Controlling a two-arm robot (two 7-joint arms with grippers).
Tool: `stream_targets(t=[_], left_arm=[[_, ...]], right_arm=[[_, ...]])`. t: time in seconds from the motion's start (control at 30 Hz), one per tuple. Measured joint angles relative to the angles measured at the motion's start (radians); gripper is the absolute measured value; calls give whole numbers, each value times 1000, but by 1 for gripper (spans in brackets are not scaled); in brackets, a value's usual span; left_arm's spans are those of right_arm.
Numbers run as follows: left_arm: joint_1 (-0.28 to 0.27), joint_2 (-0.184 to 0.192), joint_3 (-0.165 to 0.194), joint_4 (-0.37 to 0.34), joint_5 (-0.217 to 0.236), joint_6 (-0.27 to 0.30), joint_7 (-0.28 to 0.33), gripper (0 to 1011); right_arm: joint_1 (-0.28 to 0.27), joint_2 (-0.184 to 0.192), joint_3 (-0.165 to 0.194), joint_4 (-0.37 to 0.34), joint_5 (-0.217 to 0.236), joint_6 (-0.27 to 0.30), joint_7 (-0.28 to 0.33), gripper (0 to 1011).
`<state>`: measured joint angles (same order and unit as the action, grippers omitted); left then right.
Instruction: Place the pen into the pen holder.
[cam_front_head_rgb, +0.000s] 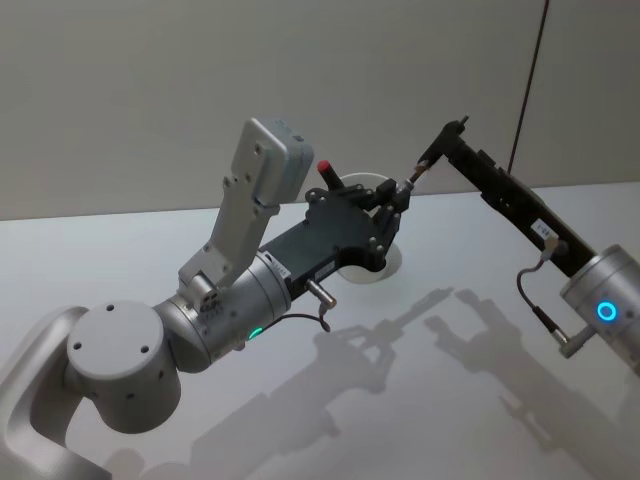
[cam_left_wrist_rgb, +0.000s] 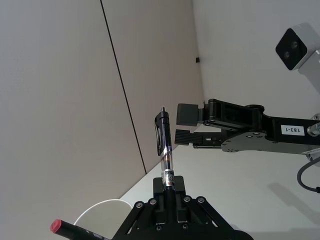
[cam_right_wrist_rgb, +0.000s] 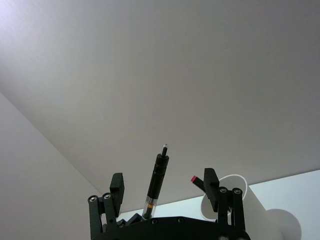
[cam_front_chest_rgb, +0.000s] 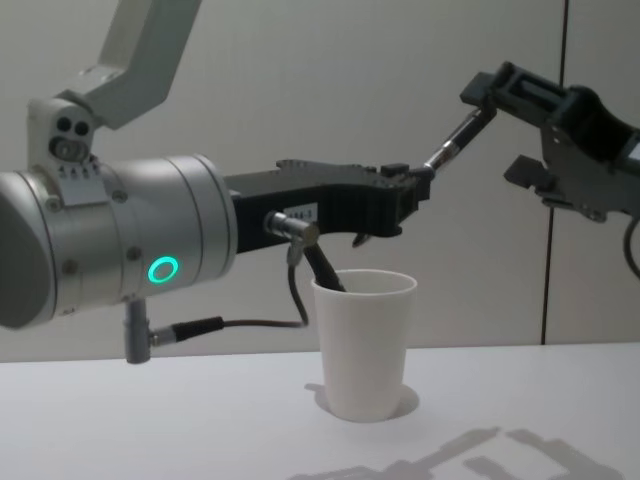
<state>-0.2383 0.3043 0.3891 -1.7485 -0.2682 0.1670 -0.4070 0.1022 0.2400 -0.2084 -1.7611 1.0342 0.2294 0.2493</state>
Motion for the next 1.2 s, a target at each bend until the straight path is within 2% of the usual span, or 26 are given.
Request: stream_targets(t=[0.4,1.2], left_arm=[[0,0,0,0,0,0,0,121],[0,0,0,0,0,0,0,121]], right_arm=[[32,-17,-10,21,42,26,-26,1001],[82,-44,-39,64,62,64,-52,1001]])
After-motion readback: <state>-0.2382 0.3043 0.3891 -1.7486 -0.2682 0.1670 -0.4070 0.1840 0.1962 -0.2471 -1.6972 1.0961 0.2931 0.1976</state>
